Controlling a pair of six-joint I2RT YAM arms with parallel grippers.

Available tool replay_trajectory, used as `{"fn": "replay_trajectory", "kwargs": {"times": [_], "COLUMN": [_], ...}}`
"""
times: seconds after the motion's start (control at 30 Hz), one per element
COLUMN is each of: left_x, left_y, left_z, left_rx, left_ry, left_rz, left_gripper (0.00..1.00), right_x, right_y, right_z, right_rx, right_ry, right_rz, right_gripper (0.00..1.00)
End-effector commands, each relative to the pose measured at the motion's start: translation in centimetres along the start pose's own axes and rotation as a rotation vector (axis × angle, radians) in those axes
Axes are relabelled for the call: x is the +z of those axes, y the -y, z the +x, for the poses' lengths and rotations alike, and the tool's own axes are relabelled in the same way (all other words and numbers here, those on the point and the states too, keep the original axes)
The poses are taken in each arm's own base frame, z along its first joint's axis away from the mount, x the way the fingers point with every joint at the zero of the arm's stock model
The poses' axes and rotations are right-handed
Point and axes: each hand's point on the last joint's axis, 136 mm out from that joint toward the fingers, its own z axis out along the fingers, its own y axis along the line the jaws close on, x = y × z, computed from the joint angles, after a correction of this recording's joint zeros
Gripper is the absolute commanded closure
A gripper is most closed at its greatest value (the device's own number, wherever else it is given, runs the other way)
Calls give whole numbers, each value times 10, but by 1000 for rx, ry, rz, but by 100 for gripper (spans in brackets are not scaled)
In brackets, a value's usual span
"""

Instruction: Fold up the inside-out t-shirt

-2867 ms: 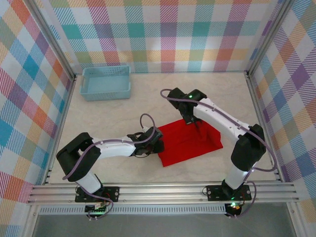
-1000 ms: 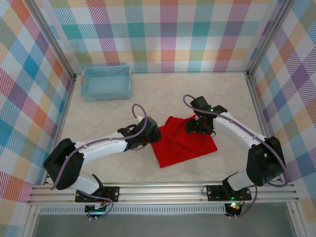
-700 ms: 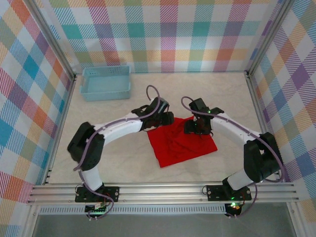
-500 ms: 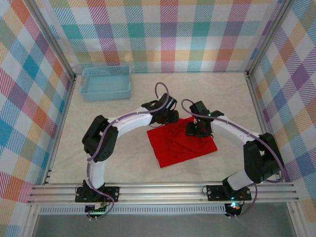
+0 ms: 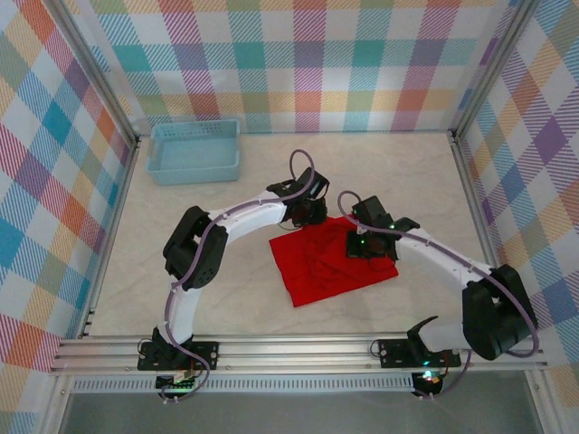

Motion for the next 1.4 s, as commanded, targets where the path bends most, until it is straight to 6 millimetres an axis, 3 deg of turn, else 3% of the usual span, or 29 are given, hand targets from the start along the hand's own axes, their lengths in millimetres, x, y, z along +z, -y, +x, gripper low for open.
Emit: {"fn": "replay_trajectory", "kwargs": {"times": [0.0, 0.2, 0.5, 0.67, 0.9, 0.93, 1.0, 1.07, 1.23, 1.37], "left_x": [0, -10, -15, -15, -24, -28, -35, -46, -74, -69], "left_y": [-12, -33, -90, -111, -123, -124, -127, -129, -124, -94], "left_z": [-15, -27, -35, -40, -46, -47, -44, -41, -28, -11], "left_rx": [-53, -118, -256, -312, -323, -319, -304, -286, -208, -98], "left_ry": [3, 17, 29, 45, 59, 65, 53, 46, 61, 33], "left_rz": [13, 42, 44, 59, 45, 40, 12, -13, -89, -107], "left_gripper": [100, 100, 100, 100, 100, 100, 92, 78, 53, 44], "right_x": [-13, -32, -45, -35, -14, -13, -13, -22, -46, -43], "right_y": [-10, -23, -57, -71, -91, -93, -91, -83, -64, -57], "right_z": [0, 15, 65, 93, 118, 120, 118, 107, 71, 57], "right_rx": [-55, -156, -370, -468, -564, -578, -589, -585, -430, -259], "right_ry": [53, 80, 71, 33, -36, -46, -43, -1, 93, 70], "right_rz": [-24, -28, -81, -98, -122, -124, -93, -41, -34, -58], "right_gripper": [97, 100, 100, 100, 100, 94, 70, 55, 48, 45]}}
